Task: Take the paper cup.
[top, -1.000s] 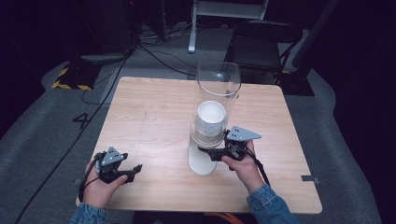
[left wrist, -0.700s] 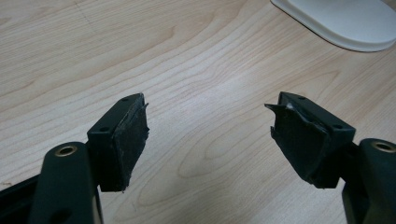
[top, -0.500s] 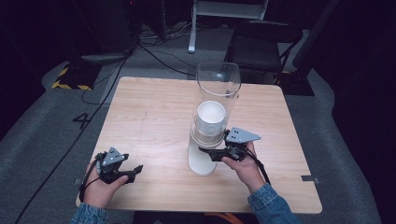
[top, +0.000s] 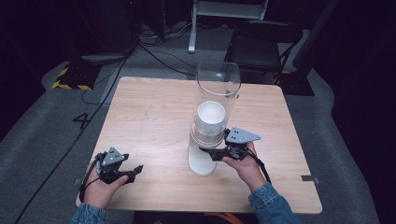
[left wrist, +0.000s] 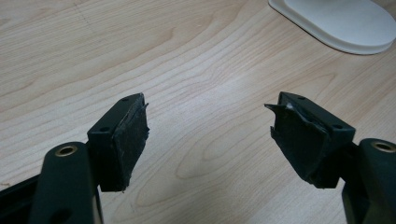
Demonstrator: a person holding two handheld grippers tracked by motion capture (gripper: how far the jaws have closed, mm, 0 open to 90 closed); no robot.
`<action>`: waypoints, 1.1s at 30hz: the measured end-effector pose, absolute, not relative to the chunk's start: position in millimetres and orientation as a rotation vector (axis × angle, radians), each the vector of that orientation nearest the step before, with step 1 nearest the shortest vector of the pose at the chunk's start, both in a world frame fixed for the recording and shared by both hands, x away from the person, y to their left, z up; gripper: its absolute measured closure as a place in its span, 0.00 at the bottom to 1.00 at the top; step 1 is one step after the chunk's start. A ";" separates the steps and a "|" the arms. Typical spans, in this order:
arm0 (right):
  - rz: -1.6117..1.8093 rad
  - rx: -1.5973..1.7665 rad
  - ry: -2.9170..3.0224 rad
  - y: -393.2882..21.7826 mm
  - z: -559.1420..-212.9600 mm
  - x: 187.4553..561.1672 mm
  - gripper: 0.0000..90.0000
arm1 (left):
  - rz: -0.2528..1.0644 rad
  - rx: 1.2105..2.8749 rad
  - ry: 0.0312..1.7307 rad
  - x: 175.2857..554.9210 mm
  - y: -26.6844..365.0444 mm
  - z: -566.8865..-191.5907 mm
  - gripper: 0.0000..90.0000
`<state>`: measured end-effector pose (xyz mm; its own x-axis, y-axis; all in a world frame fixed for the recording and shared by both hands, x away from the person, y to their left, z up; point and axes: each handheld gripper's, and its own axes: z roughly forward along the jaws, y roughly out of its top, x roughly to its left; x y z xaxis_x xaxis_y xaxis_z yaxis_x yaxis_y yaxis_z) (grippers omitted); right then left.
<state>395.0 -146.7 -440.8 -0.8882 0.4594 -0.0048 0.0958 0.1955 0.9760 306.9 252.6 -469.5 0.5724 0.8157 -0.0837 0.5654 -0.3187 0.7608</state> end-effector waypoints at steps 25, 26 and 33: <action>1.811 0.679 2.178 -142.7 -446.6 387.8 0.35 | 0.403 2.029 1.095 306.4 251.7 -469.6 0.30; 1.814 0.691 2.177 -142.7 -446.6 387.4 0.35 | 0.402 2.028 1.094 306.5 251.8 -469.7 0.30; 1.797 0.612 2.162 -144.9 -448.3 389.1 0.35 | 0.400 2.026 1.101 306.4 252.8 -470.1 0.30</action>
<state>389.1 -144.9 -448.3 -0.8764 0.4772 0.0645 0.1506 0.1444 0.9780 306.4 252.8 -470.1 0.5749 0.8136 -0.0873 0.5680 -0.3200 0.7583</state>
